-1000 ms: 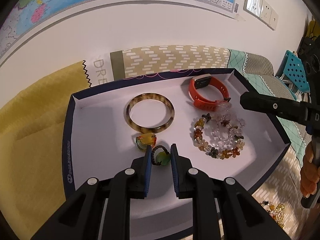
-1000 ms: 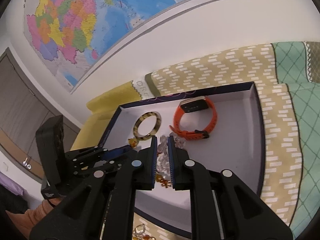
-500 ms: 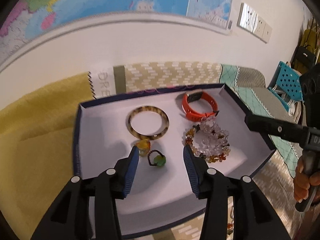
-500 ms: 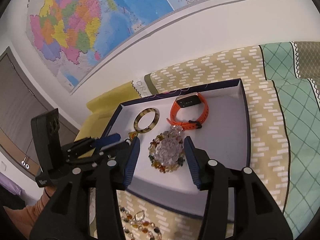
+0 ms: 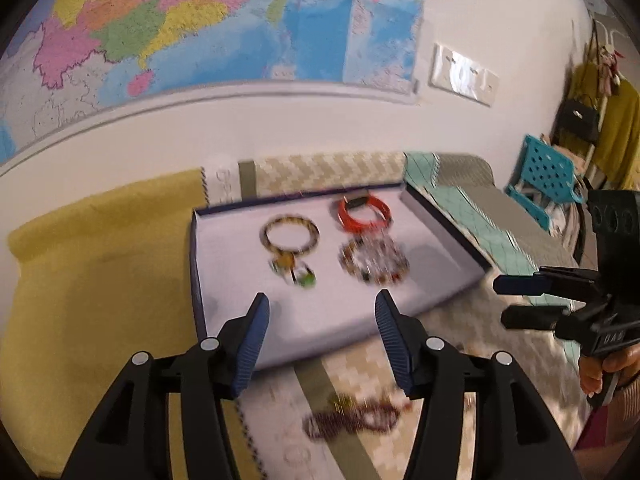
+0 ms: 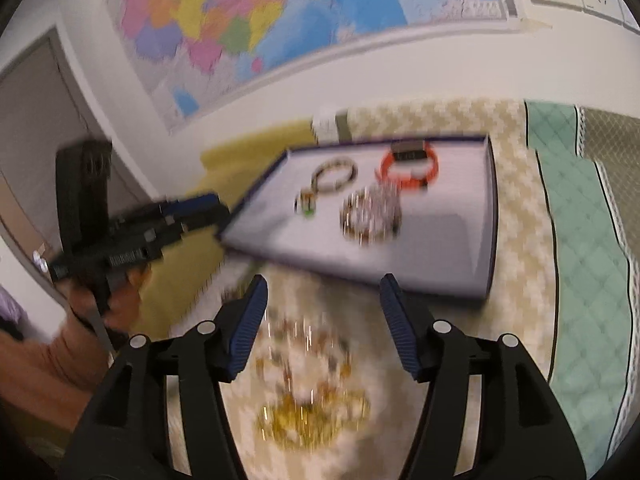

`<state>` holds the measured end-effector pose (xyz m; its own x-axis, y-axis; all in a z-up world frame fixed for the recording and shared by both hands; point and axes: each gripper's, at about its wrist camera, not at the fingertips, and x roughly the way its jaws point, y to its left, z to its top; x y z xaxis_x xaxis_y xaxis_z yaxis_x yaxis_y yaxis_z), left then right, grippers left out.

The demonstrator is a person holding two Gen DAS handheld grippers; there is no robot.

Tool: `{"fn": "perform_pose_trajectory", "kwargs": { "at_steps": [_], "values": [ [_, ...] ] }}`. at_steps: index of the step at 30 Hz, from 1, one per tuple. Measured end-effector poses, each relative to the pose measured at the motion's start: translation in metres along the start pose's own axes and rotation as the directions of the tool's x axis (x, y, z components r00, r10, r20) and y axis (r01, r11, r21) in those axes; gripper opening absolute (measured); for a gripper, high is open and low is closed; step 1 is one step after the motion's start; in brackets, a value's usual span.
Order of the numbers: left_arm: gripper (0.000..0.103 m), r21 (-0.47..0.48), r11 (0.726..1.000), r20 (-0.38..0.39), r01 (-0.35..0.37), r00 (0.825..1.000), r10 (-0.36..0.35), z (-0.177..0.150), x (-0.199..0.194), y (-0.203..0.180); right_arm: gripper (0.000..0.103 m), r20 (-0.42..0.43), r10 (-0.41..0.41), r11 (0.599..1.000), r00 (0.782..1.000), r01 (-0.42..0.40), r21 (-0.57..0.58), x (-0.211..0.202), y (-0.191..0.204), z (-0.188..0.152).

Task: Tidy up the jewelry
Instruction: 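Move both open tools back over the jewelry pile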

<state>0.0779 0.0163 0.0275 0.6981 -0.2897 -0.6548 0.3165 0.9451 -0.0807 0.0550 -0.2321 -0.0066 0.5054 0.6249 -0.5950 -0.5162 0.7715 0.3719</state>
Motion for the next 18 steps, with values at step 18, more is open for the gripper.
{"fn": "perform_pose_trajectory", "kwargs": {
  "at_steps": [18],
  "values": [
    [0.053, -0.063, 0.995, -0.060, 0.074, 0.995, -0.078, -0.054, -0.013, -0.014, 0.019, -0.075, -0.132, 0.981, 0.988, 0.120, -0.151, 0.007, 0.030, -0.060]
  ]
}}
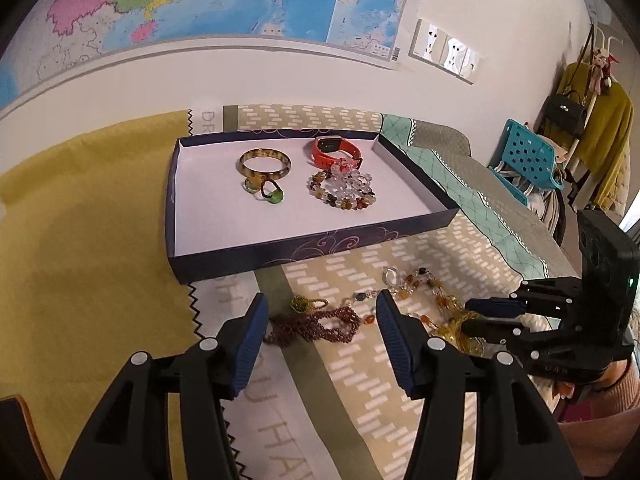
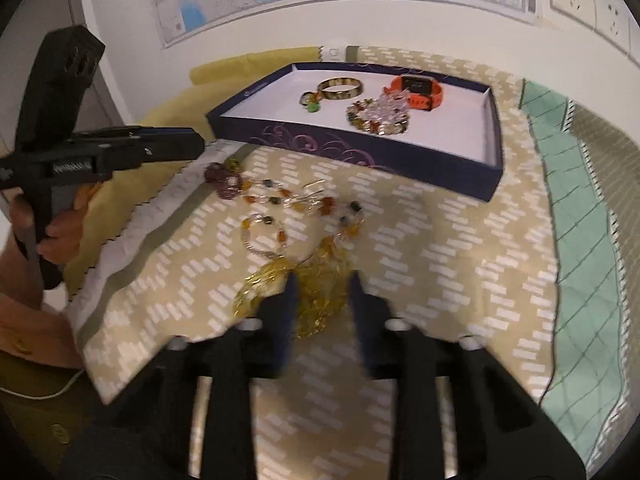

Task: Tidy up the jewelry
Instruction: 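Move both open tools back over the jewelry pile, then grasp the yellow amber necklace with the right tool while the left tool grasps a small green pendant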

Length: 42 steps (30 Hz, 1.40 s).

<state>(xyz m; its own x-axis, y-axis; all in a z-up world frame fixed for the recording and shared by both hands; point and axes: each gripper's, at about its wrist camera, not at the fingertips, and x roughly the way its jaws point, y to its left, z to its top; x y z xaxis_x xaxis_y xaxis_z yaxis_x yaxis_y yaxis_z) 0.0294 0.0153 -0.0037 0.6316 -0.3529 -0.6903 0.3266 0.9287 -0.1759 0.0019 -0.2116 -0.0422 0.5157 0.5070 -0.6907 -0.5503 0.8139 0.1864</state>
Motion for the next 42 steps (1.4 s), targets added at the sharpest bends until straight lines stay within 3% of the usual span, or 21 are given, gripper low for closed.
{"fn": "perform_pose_trajectory", "kwargs": {
  "at_steps": [3, 8, 14, 21, 35, 39, 42],
  "values": [
    [0.053, -0.010, 1.000, -0.005, 0.008, 1.000, -0.008, -0.005, -0.002, 0.000, 0.007, 0.004, 0.019, 1.000, 1.000, -0.019, 0.021, -0.005, -0.002, -0.004],
    [0.053, -0.017, 1.000, -0.006, -0.006, 1.000, 0.006, -0.011, -0.006, 0.002, 0.007, 0.075, 0.123, 0.984, 0.990, -0.131, 0.118, -0.031, -0.014, -0.006],
    [0.053, -0.004, 1.000, -0.006, -0.030, 1.000, 0.030, -0.017, -0.010, 0.002, 0.007, 0.194, 0.140, 0.969, 0.971, -0.175, 0.175, -0.065, -0.028, 0.002],
    [0.053, 0.020, 0.997, -0.025, -0.072, 0.997, 0.072, -0.024, -0.006, 0.002, 0.007, 0.136, 0.104, 0.967, 0.985, -0.132, 0.216, -0.045, -0.037, -0.001],
    [0.053, 0.089, 0.991, -0.031, -0.103, 0.994, 0.106, -0.009, 0.017, -0.003, 0.009, 0.094, 0.075, 0.954, 0.993, -0.099, 0.284, -0.026, -0.054, -0.012],
    [0.039, 0.096, 0.991, -0.059, -0.096, 0.993, 0.101, 0.001, 0.031, 0.003, 0.009, 0.095, 0.083, 0.951, 0.992, -0.107, 0.289, -0.024, -0.055, -0.013],
    [0.038, 0.122, 0.989, -0.076, -0.089, 0.992, 0.098, 0.002, 0.040, 0.002, 0.010, 0.091, 0.083, 0.951, 0.992, -0.106, 0.291, -0.022, -0.055, -0.013]
  ]
}}
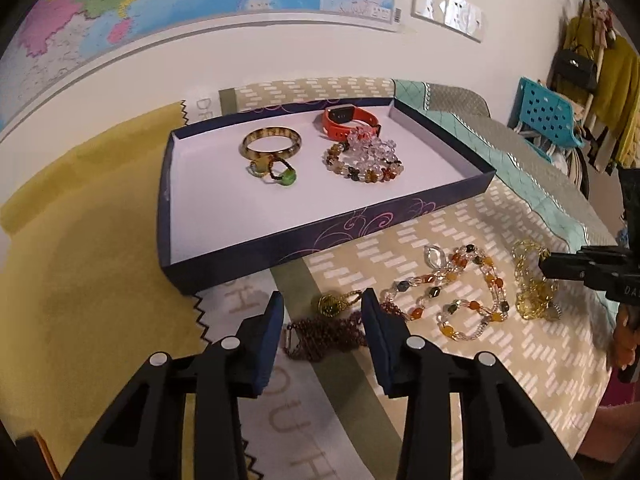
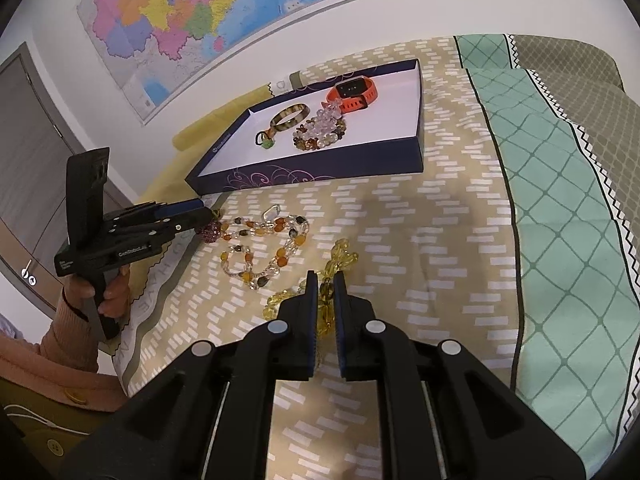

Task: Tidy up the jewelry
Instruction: 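Grasp the yellow amber necklace with the right tool while the left tool grasps a small green pendant, then carry the amber necklace in the right tool and the pendant in the left tool into the box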

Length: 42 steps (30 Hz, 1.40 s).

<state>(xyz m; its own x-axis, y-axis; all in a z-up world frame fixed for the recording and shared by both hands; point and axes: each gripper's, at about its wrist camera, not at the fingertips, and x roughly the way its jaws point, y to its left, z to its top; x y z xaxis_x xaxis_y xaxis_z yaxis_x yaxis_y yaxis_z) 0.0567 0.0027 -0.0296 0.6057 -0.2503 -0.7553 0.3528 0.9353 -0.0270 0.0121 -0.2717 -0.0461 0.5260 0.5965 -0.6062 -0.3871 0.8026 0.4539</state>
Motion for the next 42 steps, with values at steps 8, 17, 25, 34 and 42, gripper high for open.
{"fn": "perform_pose_trajectory", "kwargs": {
  "at_steps": [8, 17, 25, 34, 42],
  "values": [
    [0.028, 0.034, 0.999, -0.026, -0.004, 1.000, 0.005, 0.002, 0.011, -0.005, 0.010, -0.005, 0.003, 1.000, 1.000, -0.003, 0.001, 0.004, 0.000, 0.002],
    [0.009, 0.006, 1.000, -0.015, -0.002, 1.000, 0.002, 0.001, 0.005, -0.001, 0.005, 0.043, 0.037, 0.999, 0.998, -0.036, -0.023, -0.009, 0.012, 0.015],
    [0.009, -0.033, 0.999, 0.038, 0.024, 0.999, -0.023, 0.003, -0.018, 0.005, 0.001, 0.092, 0.091, 0.995, 0.992, -0.087, -0.045, -0.026, 0.024, 0.028],
    [0.009, -0.056, 0.997, 0.073, 0.050, 0.996, -0.046, 0.004, -0.033, 0.009, 0.067, -0.008, -0.073, 0.993, 0.997, 0.072, -0.096, -0.004, 0.025, 0.017],
    [0.009, -0.081, 0.995, 0.060, 0.057, 0.997, -0.053, 0.001, -0.029, 0.013, 0.075, -0.056, -0.205, 0.954, 0.977, 0.187, -0.232, 0.024, 0.044, -0.005]
  ]
}}
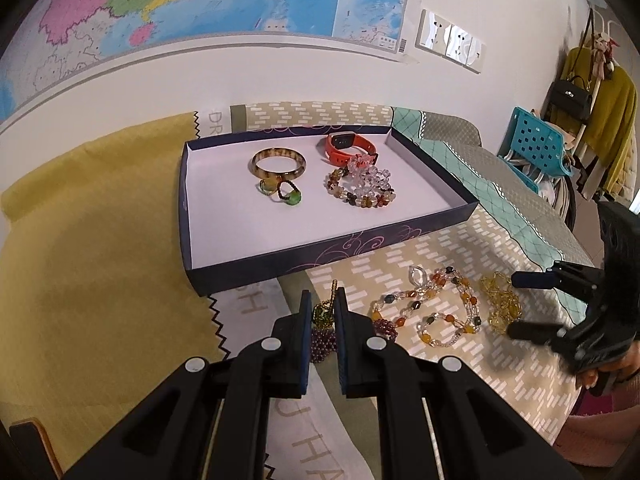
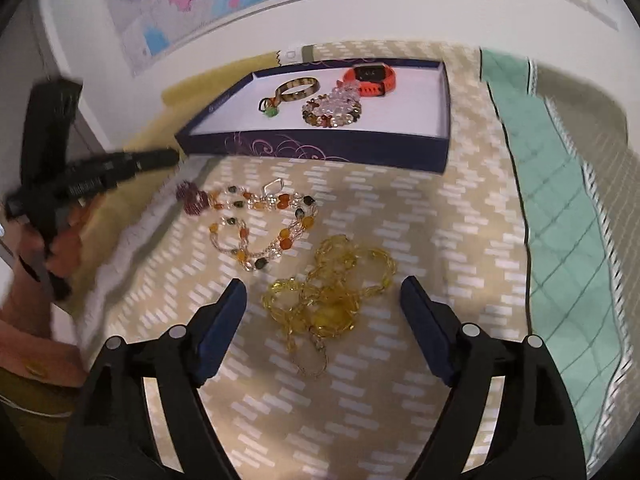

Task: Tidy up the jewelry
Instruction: 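Carry the amber necklace in the right tool and the pendant in the left tool into the box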

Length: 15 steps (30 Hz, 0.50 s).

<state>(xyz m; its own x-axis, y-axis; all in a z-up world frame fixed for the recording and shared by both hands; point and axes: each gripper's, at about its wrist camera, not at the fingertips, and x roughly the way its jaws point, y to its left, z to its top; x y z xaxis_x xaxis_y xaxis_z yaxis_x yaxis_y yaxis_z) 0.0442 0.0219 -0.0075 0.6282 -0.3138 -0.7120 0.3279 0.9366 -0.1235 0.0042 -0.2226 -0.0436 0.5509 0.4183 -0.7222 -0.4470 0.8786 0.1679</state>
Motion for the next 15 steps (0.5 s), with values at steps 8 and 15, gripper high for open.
{"fn": "perform_pose_trajectory", "kwargs": {
  "at_steps": [8, 15],
  "values": [
    [0.009, -0.007, 1.000, 0.003, 0.009, 1.000, -0.009, -0.001, -0.001, 0.000, 0.016, 0.009, -0.005, 0.999, 1.000, 0.005, 0.049, -0.005, -0.015, 0.000],
    [0.009, -0.013, 1.000, 0.022, 0.018, 1.000, -0.018, 0.003, -0.008, 0.002, 0.015, 0.119, 0.192, 0.963, 0.974, -0.210, 0.171, -0.028, -0.033, 0.013]
  ]
}}
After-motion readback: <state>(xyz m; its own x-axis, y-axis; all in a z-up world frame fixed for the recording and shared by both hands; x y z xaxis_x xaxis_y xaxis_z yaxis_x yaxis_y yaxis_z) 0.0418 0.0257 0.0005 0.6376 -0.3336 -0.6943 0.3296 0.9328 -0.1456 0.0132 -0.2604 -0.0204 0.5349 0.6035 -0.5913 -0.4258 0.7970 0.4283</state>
